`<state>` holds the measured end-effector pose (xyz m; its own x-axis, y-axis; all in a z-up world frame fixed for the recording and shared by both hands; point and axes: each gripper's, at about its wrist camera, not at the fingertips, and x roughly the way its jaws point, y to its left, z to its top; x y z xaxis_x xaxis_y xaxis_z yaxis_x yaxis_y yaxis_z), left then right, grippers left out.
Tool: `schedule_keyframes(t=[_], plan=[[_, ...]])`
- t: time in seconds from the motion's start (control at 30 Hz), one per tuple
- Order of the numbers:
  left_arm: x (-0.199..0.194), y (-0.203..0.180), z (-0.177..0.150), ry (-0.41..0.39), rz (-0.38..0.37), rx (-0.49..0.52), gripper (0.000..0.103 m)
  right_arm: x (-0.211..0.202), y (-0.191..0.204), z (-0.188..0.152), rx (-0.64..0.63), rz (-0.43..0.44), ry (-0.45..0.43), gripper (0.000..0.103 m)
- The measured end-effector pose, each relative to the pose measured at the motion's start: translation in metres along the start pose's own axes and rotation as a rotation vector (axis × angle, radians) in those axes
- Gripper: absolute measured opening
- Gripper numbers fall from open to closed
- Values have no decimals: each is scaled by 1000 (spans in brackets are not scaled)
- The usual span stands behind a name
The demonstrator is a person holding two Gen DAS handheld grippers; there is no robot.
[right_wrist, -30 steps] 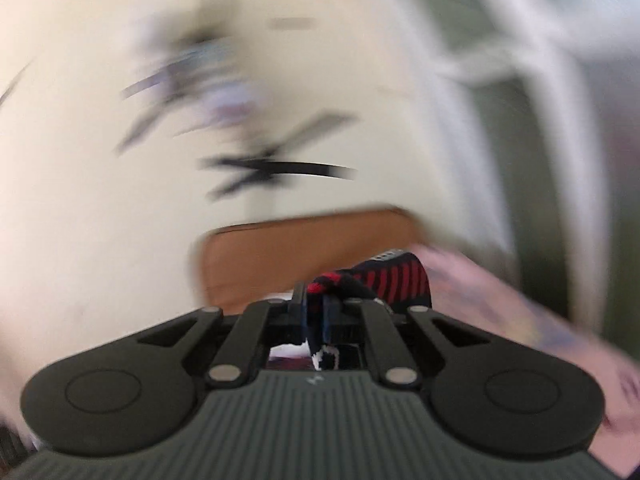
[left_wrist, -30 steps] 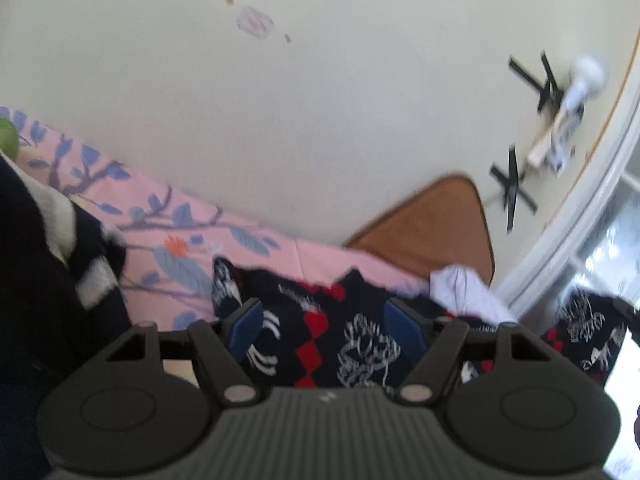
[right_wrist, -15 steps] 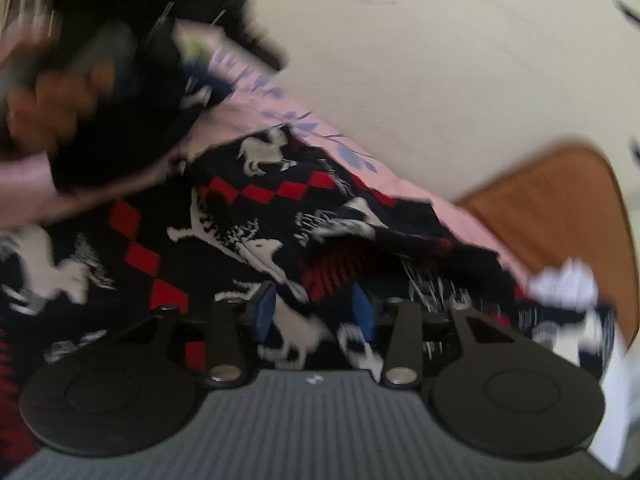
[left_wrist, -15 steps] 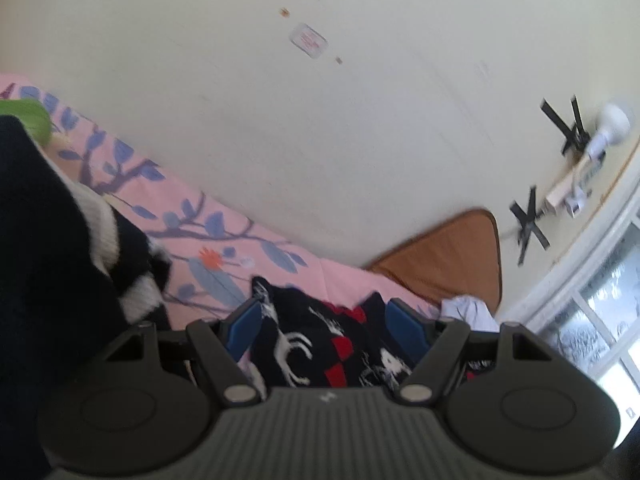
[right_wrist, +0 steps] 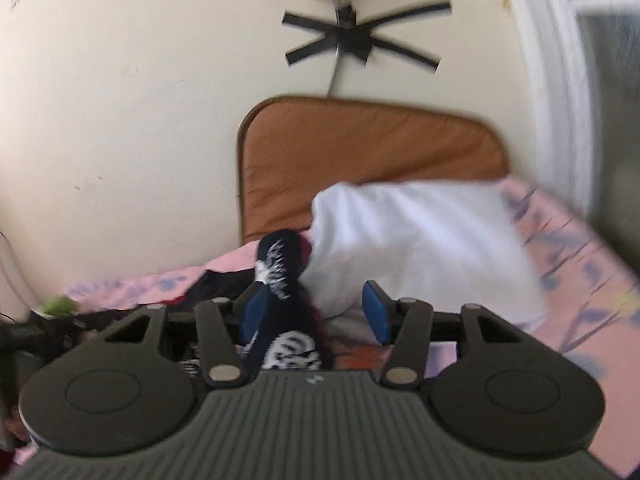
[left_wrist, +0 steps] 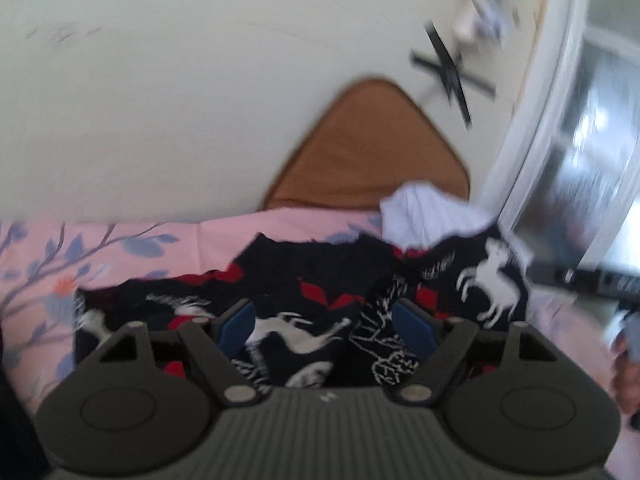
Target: Fold small clothes
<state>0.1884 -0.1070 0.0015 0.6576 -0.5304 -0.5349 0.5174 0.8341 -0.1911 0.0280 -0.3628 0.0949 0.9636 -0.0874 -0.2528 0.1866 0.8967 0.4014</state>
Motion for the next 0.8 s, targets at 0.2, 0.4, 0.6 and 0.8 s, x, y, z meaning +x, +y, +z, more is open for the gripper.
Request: schedule_keyframes(t=[0.2, 0.4, 0.6, 0.8], plan=[[24, -9, -12, 83, 155, 44, 8, 32, 20, 4, -54, -28, 83, 14], [-31, 0, -40, -56, 258, -18, 8, 33, 28, 3, -178, -135, 20, 13], [-15, 12, -60, -16, 276, -79, 22, 44, -9, 2, -20, -183, 33, 22], [-21, 28, -62, -26, 235, -173, 35, -25, -74, 7, 335, -138, -51, 37]])
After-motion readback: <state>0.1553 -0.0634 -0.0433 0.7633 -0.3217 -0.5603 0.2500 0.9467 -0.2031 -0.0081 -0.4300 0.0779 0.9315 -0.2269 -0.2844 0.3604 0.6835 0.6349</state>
